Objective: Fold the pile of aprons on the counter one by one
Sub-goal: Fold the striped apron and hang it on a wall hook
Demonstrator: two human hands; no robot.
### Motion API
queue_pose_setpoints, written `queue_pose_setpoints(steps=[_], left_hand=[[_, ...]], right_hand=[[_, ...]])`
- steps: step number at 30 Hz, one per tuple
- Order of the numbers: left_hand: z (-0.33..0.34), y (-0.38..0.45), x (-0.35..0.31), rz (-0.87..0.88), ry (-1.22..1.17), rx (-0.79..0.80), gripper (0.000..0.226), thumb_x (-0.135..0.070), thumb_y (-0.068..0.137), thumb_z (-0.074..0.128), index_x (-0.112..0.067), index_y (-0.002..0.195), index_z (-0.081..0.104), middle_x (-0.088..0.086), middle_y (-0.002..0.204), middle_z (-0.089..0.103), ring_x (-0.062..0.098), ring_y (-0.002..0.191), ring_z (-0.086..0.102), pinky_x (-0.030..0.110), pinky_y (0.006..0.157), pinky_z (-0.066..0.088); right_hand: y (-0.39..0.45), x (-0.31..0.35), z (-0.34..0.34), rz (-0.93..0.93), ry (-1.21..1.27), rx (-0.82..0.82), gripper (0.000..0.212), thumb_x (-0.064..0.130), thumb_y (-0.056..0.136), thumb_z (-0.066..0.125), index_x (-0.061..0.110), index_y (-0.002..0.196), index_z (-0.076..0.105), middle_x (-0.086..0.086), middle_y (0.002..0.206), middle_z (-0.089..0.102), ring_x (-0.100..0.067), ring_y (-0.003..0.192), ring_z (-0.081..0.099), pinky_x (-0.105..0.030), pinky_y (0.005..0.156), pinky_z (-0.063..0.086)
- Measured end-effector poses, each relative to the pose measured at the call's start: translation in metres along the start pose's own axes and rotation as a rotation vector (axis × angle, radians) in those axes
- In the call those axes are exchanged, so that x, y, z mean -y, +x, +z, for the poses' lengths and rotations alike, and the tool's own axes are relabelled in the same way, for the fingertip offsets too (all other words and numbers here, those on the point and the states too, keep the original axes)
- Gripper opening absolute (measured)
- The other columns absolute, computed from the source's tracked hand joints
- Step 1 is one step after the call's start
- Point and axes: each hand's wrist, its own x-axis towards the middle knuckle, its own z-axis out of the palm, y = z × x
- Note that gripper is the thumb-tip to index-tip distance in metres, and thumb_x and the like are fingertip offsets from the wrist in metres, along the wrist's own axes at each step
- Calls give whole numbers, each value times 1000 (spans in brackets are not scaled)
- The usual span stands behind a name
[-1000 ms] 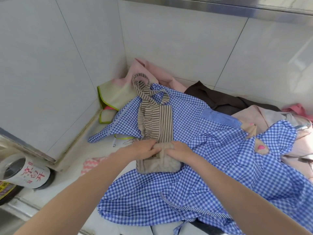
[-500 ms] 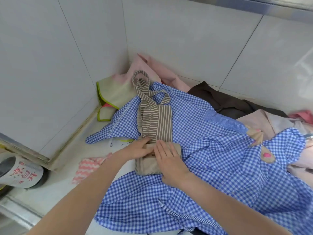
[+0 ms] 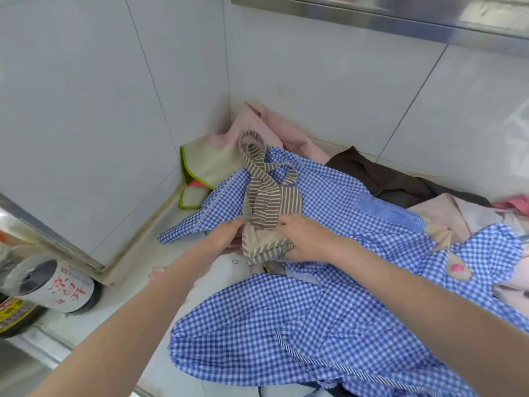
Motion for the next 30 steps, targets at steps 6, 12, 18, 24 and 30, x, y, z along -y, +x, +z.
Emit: queue_pose_setpoints(steps=[6,12,18,24,30], left_hand=[[0,-20,23,-196,197,147,31,-39,93,54,-10,95,62,9,92,66,18,79,63,28,70,56],[21,-12,38,-58,439,71,29,-39,85,66,-12,85,57,1,72,58,13,64,56,20,56,47],[30,1,50,154,844,15,51,-40,81,69,-12,122,60,9,128,56,25,115,53,33,93,43],[26,0,61,101,532,116,26,-10,88,64,-3,112,63,7,113,60,21,100,57,26,86,43],[16,-10,45,90,324,47,19,-21,96,51,-10,84,61,3,79,61,12,69,61,18,60,50]], right_hand=[[-43,37,14,-92,-133,-27,52,37,85,60,19,132,50,2,115,48,-18,106,43,-38,91,40],[-62,46,44,-124,-78,4,52,33,86,61,16,134,47,-1,115,48,-19,108,40,-36,94,37],[-71,52,60,-97,66,171,28,27,85,63,11,107,57,-5,103,57,-24,97,54,-42,82,46],[-32,18,40,66,446,485,57,34,86,66,14,132,40,-2,133,47,-20,119,46,-34,100,39],[0,2,33,231,659,716,67,30,89,63,23,146,28,1,149,33,-23,136,33,-39,111,32]])
